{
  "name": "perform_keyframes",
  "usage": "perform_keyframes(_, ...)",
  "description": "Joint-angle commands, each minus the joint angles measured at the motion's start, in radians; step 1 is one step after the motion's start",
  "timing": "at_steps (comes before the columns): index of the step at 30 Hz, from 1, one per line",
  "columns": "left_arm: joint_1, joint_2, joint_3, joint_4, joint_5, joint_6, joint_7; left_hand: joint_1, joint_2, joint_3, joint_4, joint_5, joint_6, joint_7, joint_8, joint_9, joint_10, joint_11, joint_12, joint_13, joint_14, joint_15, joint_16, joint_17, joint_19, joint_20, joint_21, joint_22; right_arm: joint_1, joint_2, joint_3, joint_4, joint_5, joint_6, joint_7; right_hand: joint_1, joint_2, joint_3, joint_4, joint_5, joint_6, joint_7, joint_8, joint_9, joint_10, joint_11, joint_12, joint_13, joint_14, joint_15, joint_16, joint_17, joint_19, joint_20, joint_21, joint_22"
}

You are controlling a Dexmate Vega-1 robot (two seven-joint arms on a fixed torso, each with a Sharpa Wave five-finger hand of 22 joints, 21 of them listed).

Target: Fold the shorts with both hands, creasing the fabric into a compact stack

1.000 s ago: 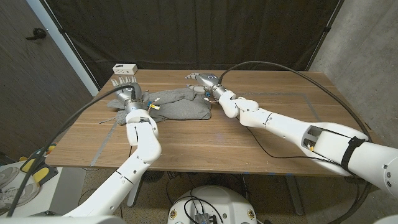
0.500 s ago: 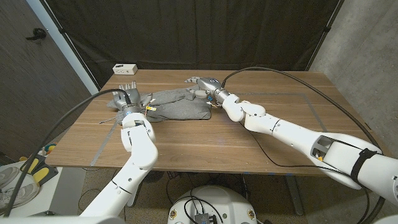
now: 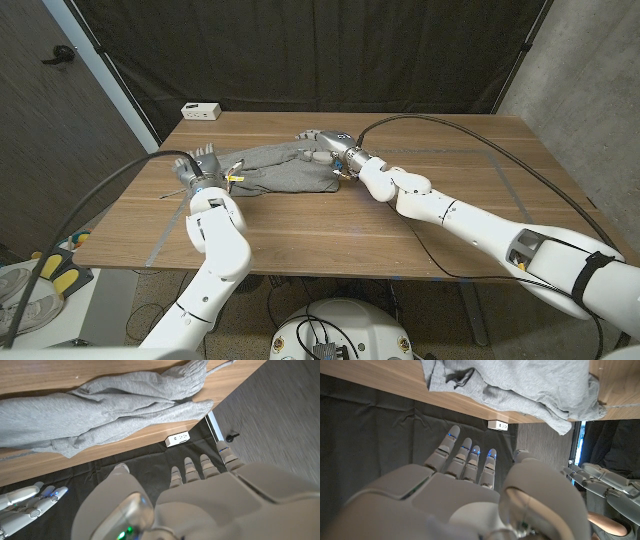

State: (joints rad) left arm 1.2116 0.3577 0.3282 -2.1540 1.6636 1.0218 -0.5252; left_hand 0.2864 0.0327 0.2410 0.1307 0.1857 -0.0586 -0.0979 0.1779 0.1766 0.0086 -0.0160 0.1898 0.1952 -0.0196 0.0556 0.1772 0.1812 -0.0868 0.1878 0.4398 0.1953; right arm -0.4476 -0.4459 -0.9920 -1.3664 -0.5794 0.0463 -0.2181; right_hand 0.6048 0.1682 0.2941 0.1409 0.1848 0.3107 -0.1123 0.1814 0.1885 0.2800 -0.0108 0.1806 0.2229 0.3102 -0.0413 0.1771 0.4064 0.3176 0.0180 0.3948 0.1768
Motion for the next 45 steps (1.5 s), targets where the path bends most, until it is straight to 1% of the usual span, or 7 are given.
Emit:
perform_keyframes(1,0.008,-0.052,-0.047,0.021,0.073,-0.029,-0.120,0.006,-0.016,-0.001,-0.011,0.008,-0.004,0.004,0.006,0.002,-0.010,-0.002,0.003,-0.001,-0.010,0.008,0.004,0.000,0.009,0.004,0.001,-0.001,-0.035,-0.010,0.012,-0.034,-0.020,0.007,0.044,-0.009,-0.001,0.005,0.005,0.001,0.011,0.005,0.007,0.002,0.002,0.007,0.007,0.000,-0.006,-0.045,0.006,-0.003,0.003,-0.009,-0.004,0.000)
perform_keyframes(12,0.001,-0.072,-0.079,0.062,0.073,-0.040,-0.139,0.013,-0.027,-0.005,-0.024,0.012,-0.011,0.004,0.005,0.002,-0.026,0.000,0.002,-0.001,-0.022,0.013,0.003,-0.001,0.000,0.004,-0.007,-0.002,-0.038,-0.005,0.002,-0.032,-0.041,0.013,0.076,-0.017,0.000,0.008,0.003,0.001,0.018,0.006,0.010,0.002,0.005,0.006,0.010,-0.003,-0.007,-0.045,0.008,-0.011,-0.001,-0.007,-0.009,0.000)
perform_keyframes(23,-0.004,-0.067,-0.098,0.099,0.094,-0.042,-0.176,0.017,-0.031,-0.006,-0.030,0.015,-0.012,0.005,0.006,0.002,-0.030,-0.001,0.003,-0.001,-0.026,0.013,0.003,-0.001,-0.007,0.005,-0.012,-0.002,-0.030,0.010,-0.009,0.003,-0.041,0.038,0.092,-0.022,0.001,0.011,0.002,0.002,0.024,0.008,0.013,0.002,0.008,0.004,0.012,-0.005,-0.009,-0.043,0.009,-0.018,-0.006,-0.005,-0.015,0.000)
perform_keyframes(31,-0.039,-0.058,-0.098,0.147,0.114,-0.048,-0.201,0.022,-0.034,-0.006,-0.036,0.018,-0.006,0.003,0.009,0.002,-0.025,-0.004,0.007,-0.001,-0.023,0.010,0.006,-0.001,-0.005,-0.002,-0.014,-0.002,-0.015,0.028,-0.017,0.039,-0.036,0.044,0.103,-0.025,0.002,0.014,-0.001,0.003,0.030,0.009,0.014,0.002,0.011,0.004,0.014,-0.007,-0.009,-0.046,0.010,-0.024,-0.005,-0.005,-0.017,0.000)
perform_keyframes(34,-0.056,-0.052,-0.091,0.167,0.133,-0.058,-0.221,0.029,-0.035,-0.006,-0.043,0.021,0.002,0.003,0.012,0.002,-0.022,-0.007,0.010,-0.001,-0.017,0.004,0.009,-0.002,0.008,-0.022,-0.011,-0.001,-0.011,0.030,-0.021,0.043,-0.040,0.040,0.107,-0.026,0.002,0.015,-0.001,0.003,0.031,0.011,0.015,0.002,0.012,0.005,0.014,-0.007,-0.010,-0.046,0.010,-0.026,-0.005,-0.005,-0.018,0.000)
perform_keyframes(39,-0.084,-0.047,-0.077,0.200,0.156,-0.070,-0.243,0.041,-0.040,-0.006,-0.057,0.025,0.013,0.002,0.016,0.002,-0.010,-0.011,0.017,-0.001,0.002,-0.010,0.016,-0.002,0.054,-0.035,0.004,0.001,-0.004,0.039,-0.025,0.062,-0.030,0.046,0.113,-0.026,0.002,0.017,-0.003,0.003,0.033,0.011,0.015,0.002,0.012,0.001,0.014,-0.008,-0.010,-0.046,0.011,-0.029,-0.006,-0.006,-0.019,0.000)
perform_keyframes(45,-0.119,-0.047,-0.074,0.252,0.179,-0.066,-0.284,0.051,-0.046,-0.007,-0.067,0.029,0.028,0.004,0.020,0.002,0.007,-0.013,0.024,-0.001,0.017,-0.013,0.020,-0.002,0.076,-0.041,0.011,0.002,0.004,0.042,-0.027,0.077,-0.025,0.051,0.113,-0.027,0.003,0.020,-0.005,0.003,0.036,0.012,0.016,0.002,0.013,0.004,0.015,-0.009,-0.010,-0.047,0.011,-0.032,-0.006,-0.004,-0.021,0.000)
